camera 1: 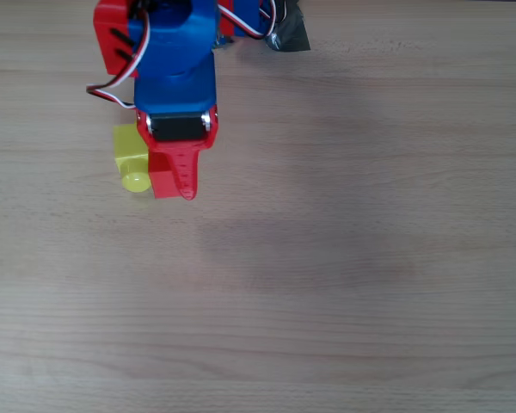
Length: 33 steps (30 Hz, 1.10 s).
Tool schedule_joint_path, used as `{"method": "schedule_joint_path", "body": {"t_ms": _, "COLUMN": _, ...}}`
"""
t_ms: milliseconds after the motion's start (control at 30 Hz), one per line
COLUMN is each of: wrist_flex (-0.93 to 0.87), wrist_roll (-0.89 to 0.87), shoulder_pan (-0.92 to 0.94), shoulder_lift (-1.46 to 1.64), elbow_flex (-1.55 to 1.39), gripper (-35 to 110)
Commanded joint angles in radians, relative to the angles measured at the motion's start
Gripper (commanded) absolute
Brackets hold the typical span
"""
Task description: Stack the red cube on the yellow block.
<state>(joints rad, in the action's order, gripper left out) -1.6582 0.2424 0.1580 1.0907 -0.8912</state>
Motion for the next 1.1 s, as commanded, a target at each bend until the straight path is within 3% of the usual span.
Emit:
{"method": "schedule_joint_path", "body": {"t_ms": 0, "wrist_flex": -0.040, "wrist_roll": 0.034, "shoulder_pan": 0.057, "shoulder_lift": 0.156, "elbow_flex": 0.095, "gripper": 0}}
{"method": "schedule_joint_path", "body": {"t_ms": 500, "wrist_flex": -0.041, "wrist_roll": 0.140, "shoulder_pan": 0.301, "shoulder_lift": 0.170, "elbow_flex": 0.031, "gripper": 0}}
{"method": "schedule_joint_path", "body": {"t_ms": 1067, "wrist_flex": 0.100, "wrist_roll": 0.147, "shoulder_pan": 0.296, "shoulder_lift": 0.460, "elbow_flex": -0.383, "gripper": 0}}
